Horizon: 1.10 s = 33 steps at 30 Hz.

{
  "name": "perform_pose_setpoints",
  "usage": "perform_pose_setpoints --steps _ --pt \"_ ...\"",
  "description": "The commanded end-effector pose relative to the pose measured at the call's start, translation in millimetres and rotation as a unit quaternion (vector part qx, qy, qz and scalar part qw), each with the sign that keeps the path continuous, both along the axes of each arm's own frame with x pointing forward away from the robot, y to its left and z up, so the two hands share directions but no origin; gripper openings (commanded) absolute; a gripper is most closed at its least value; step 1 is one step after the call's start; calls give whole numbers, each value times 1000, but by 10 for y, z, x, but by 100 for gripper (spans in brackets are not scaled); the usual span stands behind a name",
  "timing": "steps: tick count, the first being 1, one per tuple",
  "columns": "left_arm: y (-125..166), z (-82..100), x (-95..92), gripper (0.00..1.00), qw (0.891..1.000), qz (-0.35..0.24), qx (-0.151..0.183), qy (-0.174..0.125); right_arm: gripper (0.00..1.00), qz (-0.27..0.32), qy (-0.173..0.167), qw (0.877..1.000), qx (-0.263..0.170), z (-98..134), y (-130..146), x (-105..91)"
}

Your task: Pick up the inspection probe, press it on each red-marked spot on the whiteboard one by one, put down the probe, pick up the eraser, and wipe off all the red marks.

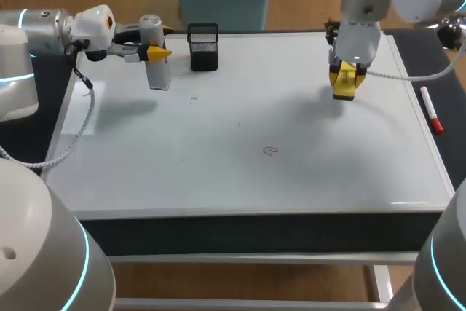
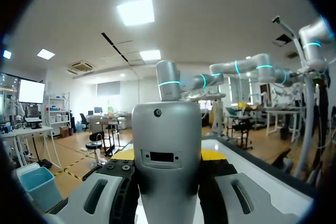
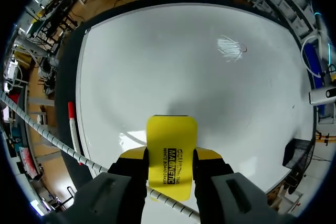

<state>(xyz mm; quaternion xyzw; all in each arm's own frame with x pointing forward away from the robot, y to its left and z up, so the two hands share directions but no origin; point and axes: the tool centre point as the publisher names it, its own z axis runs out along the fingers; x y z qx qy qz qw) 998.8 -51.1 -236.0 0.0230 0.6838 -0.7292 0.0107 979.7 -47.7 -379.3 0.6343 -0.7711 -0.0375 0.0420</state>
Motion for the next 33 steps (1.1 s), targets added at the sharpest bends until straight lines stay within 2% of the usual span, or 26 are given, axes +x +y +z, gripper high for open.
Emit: perform_pose_setpoints --steps 1,7,13,20,26,33 --pt "-1 15 -5 0 1000 1 1 0 0 -3 -28 1000 -3 110 86 -308" --pt "-1 15 -5 0 1000 1 1 0 0 -3 -12 1000 -22 136 451 -631" --pt "-1 15 -5 0 1000 1 1 0 0 19 16 999 -30 99 991 -1051" --pt "-1 15 -5 0 1000 1 1 0 0 48 18 998 -27 72 1502 -1450" --pt "-1 15 -5 0 1000 1 1 0 0 73 9 997 -39 -51 1816 -1662" --pt "-1 15 -5 0 1000 1 1 0 0 80 13 996 -26 -139 1897 -1698"
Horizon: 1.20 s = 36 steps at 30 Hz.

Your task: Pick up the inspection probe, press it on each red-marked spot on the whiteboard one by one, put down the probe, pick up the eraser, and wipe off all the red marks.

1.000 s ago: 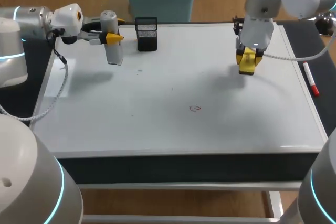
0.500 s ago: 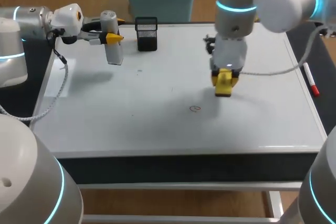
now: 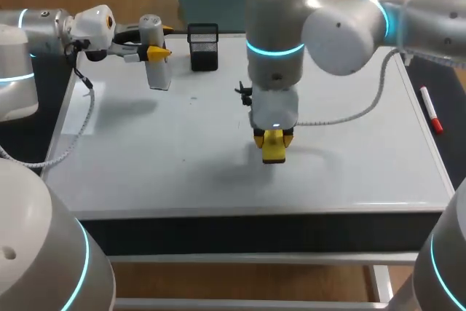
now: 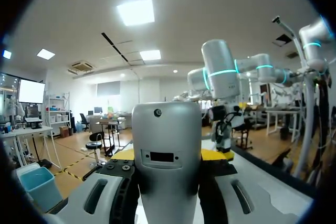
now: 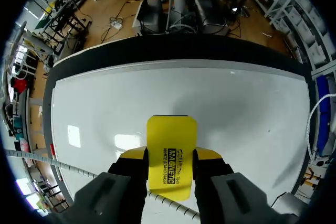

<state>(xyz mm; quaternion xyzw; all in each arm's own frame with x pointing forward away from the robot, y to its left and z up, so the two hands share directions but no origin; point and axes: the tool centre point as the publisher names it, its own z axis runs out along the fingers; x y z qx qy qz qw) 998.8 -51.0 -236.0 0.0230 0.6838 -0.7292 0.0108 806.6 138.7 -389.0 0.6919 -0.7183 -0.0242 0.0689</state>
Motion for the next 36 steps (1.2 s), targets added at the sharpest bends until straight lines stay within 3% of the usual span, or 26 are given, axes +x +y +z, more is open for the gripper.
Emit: perform_pose_setpoints --steps 1,17,36 --pt "-2 15 -5 0 1000 1 1 0 0 2 -2 1000 0 -45 34 35" --pt "-2 15 -5 0 1000 1 1 0 0 40 -16 998 51 -166 45 37" --pt "-2 15 -5 0 1000 1 1 0 0 59 -25 996 58 -257 31 59"
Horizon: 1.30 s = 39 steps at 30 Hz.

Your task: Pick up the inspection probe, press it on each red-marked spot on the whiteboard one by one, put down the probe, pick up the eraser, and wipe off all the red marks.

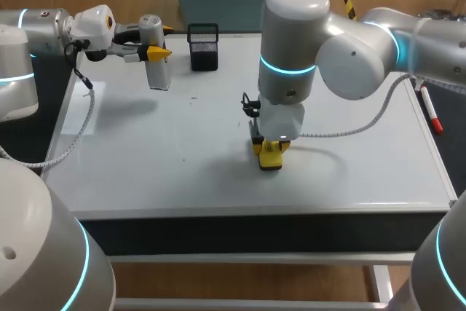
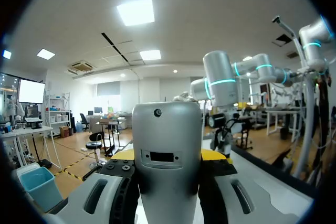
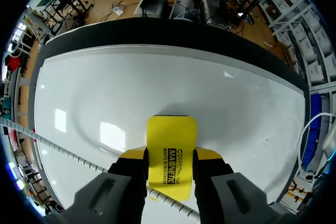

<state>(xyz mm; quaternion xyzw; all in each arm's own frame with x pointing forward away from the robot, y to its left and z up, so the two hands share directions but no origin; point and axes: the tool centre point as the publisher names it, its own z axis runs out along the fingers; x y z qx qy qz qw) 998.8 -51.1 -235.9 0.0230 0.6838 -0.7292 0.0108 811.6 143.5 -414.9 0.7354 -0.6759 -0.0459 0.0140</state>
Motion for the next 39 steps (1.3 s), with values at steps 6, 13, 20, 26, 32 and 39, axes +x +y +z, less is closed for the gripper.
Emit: perform_pose_setpoints --steps 6,13,20,26,32,39 --pt "-2 15 -5 0 1000 1 1 0 0 8 -6 1000 -5 -20 -18 27" --pt "-2 15 -5 0 1000 1 1 0 0 11 -4 1000 -11 -57 -24 44" --pt "-2 15 -5 0 1000 1 1 0 0 9 -5 1000 -16 -73 -65 56" --pt "-2 15 -5 0 1000 1 1 0 0 0 -5 1000 -21 -91 -140 80" --pt "-2 15 -5 0 1000 1 1 0 0 -20 -3 999 -27 -112 -306 147" --pt "-2 15 -5 0 1000 1 1 0 0 -40 -5 999 -33 -119 -480 197"
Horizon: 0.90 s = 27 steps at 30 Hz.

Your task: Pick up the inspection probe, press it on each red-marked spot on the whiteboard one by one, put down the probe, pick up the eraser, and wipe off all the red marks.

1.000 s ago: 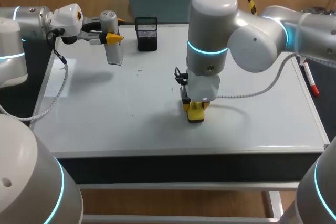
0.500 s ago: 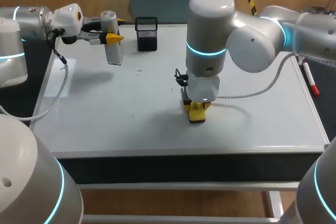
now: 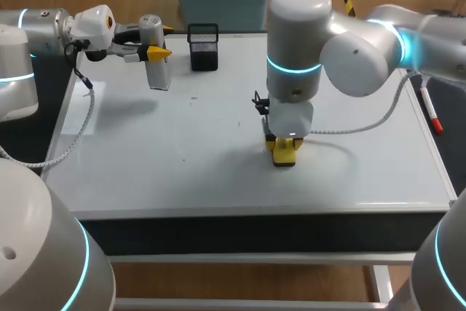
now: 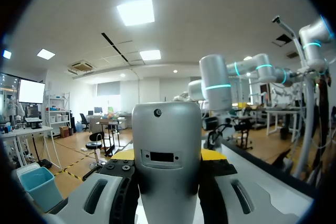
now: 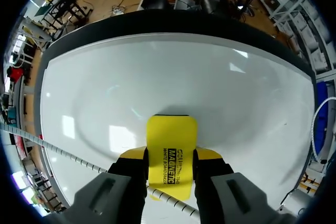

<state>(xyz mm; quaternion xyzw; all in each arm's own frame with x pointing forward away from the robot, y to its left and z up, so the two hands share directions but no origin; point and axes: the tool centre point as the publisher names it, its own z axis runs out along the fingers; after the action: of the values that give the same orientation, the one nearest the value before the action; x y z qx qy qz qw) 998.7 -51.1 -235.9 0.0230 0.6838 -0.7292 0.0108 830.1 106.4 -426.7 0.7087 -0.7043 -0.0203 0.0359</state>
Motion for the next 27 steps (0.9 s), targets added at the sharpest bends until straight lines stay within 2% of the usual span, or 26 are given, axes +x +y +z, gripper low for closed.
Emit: perform_pose_setpoints --steps 1,12,15,20,27 --pt "-1 15 -5 0 1000 1 1 0 0 -5 -1 1000 1 -3 -129 16" --pt "-1 15 -5 0 1000 1 1 0 0 -22 2 1000 -15 0 -246 36" --pt "-1 15 -5 0 1000 1 1 0 0 -31 2 999 -20 154 -246 18" --pt "-1 15 -5 0 1000 1 1 0 0 -40 -8 999 -22 380 -162 45" --pt "-1 15 -5 0 1000 1 1 0 0 -29 -4 999 -18 382 25 66"
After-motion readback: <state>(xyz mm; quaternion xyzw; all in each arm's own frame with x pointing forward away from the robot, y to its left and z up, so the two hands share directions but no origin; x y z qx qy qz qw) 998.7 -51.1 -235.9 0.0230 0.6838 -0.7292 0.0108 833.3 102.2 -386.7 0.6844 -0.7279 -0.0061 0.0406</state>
